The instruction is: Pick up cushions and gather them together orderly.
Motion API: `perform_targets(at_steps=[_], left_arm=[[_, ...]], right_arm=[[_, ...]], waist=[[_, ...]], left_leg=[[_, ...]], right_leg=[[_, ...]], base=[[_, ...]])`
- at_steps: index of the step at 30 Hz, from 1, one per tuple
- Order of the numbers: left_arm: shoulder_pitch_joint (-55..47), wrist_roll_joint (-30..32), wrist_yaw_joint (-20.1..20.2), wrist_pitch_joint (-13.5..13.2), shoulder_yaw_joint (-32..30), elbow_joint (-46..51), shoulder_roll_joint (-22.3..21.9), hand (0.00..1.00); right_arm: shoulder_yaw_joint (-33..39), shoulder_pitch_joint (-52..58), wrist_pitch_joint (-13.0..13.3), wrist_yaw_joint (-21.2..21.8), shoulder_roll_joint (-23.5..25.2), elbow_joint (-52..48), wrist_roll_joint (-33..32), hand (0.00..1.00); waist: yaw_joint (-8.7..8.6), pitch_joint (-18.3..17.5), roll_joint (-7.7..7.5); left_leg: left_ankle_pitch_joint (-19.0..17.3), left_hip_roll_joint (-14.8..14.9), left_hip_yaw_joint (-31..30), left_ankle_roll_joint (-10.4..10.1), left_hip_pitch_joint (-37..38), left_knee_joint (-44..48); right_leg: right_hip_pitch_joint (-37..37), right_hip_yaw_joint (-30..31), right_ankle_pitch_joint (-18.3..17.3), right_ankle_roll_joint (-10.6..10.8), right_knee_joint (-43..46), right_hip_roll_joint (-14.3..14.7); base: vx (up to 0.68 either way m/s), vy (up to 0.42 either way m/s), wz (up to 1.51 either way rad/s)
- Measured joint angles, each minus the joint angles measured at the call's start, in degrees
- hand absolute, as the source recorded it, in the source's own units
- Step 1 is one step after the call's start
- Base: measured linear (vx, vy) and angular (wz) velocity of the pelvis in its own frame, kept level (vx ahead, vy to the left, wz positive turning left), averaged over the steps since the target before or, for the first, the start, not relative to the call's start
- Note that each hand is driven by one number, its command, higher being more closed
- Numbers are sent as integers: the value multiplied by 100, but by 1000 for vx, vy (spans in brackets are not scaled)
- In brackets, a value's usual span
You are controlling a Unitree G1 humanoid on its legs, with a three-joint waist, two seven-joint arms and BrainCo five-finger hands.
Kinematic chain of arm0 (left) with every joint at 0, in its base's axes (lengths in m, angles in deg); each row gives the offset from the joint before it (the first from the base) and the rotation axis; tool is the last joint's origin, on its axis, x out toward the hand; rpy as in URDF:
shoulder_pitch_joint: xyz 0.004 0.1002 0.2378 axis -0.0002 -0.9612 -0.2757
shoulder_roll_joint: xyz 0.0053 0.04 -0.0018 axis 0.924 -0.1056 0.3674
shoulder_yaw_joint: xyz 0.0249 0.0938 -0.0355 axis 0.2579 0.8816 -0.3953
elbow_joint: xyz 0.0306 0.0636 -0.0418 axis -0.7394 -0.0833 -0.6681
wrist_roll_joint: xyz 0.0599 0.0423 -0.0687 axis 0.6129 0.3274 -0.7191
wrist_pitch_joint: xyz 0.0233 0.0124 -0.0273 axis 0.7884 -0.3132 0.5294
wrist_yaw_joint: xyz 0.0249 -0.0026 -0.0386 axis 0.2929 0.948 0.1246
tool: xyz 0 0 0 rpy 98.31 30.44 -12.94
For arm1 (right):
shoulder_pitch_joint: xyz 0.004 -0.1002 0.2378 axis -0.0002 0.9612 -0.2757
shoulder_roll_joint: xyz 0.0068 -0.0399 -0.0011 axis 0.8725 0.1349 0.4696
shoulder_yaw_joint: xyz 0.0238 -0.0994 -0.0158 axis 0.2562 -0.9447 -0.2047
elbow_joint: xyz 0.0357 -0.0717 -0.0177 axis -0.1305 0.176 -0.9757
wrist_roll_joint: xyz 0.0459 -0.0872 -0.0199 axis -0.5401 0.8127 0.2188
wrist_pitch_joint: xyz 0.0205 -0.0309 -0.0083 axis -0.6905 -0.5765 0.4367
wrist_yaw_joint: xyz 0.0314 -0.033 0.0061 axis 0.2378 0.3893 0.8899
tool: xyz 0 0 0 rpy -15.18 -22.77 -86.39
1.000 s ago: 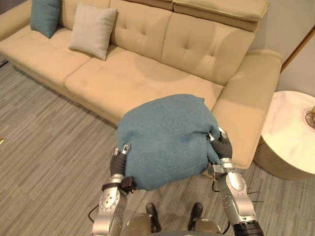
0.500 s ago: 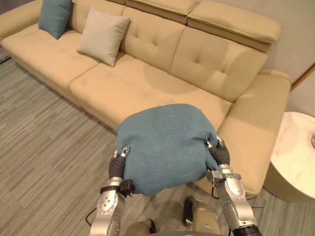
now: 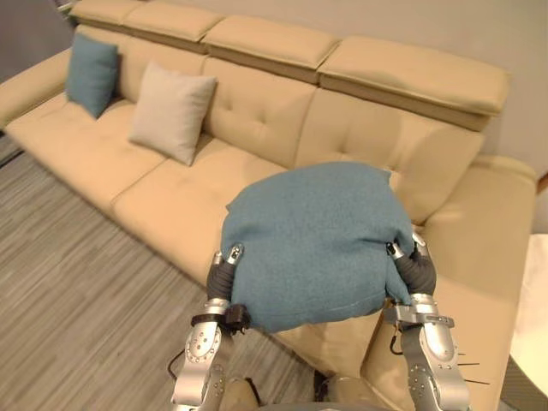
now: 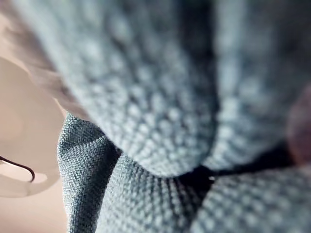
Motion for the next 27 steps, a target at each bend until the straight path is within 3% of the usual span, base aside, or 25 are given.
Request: perform_targets(at_steps=[1, 2, 4, 5, 6, 8, 9, 11, 13, 18, 23, 27], left_arm=[[-70, 3, 0, 1, -33, 0, -24, 100], [-198, 46, -3, 4, -83, 0, -65, 100], [-397, 67, -4, 6, -143, 2, -121, 100], [-497, 91, -7, 19, -207, -15, -76, 100], [-541, 110, -7, 23, -255, -16, 7, 100], [-528, 113, -5, 35, -356, -20, 23, 100], [-536, 115, -6, 39, -403, -43, 42, 100], [-533, 123, -5, 40, -578, -112, 54, 100], [-367, 220, -28, 39, -745, -159, 159, 100], [166, 453, -253, 31, -856, -246, 159, 100], [1576, 505, -798, 8, -1002, -856, 236, 100], [3113, 558, -1485, 12, -1046, -1289, 645, 100]], right_arm=[[-22, -24, 0, 7, 4, 62, 44, 100], [-79, -67, 4, 11, -1, 220, 113, 100], [-168, -103, -20, 20, -24, 485, 123, 100], [-246, -146, -40, 34, 34, 703, 140, 100], [-298, -143, -61, 40, 103, 836, 181, 100], [-332, -232, -67, 40, 142, 911, 294, 100], [-389, -272, -73, 40, 160, 938, 332, 100], [-530, -419, -77, 43, 153, 1068, 400, 100], [-622, -697, -77, 35, 176, 1378, 615, 100], [-630, -1241, -74, -158, 112, 1640, 937, 100], [-633, -2507, -71, -805, 78, 1917, 1280, 100], [-604, -3849, -164, -1614, 76, 2232, 1658, 100]], waist=[[30, -14, 5], [89, -82, 50], [117, -221, 296], [110, -260, 258], [27, -319, 39], [-18, -320, -163], [-28, -308, -190], [13, -305, -198], [47, -291, -153], [64, -115, 61], [102, 322, 22], [138, 731, 17]], left_leg=[[36, -93, -281, -63, 11, -290], [160, -217, -777, -262, 81, -847], [574, -225, -1220, -495, 258, -1618], [786, -239, -1047, -714, 393, -1538], [715, -297, -624, -601, 451, -1564], [712, -394, -153, -572, 482, -1577], [713, -428, 67, -570, 519, -1579], [710, -482, 509, -498, 770, -1796], [745, -554, 799, -414, 987, -2159], [818, -642, 788, -389, 852, -2353], [934, -703, 661, -269, -54, -2035], [983, -735, 497, -191, -864, -1600]], right_leg=[[11, 189, -12, 47, 7, 15], [-25, 548, 8, 161, 7, 102], [-128, 1153, 34, 441, 7, 371], [-150, 1489, 52, 556, -4, 426], [-217, 1658, 142, 705, -106, 259], [-335, 1844, 362, 938, -317, 100], [-380, 1804, 510, 962, -465, 27], [-393, 1110, 800, 858, -722, -158], [-483, -208, 930, 614, -785, -341], [-679, -333, 1028, 518, -832, -350], [-1333, -533, 1376, 484, -911, -482], [-1927, -659, 1537, 484, -776, -607]], base=[[194, 252, -179], [148, 314, -204], [132, 380, -204], [166, 388, -166], [210, 392, -153], [117, 253, -115], [24, 191, -141], [8, 136, -113], [4, 51, -66], [-15, -21, -5], [-146, -17, 15], [-197, -3, 22]])
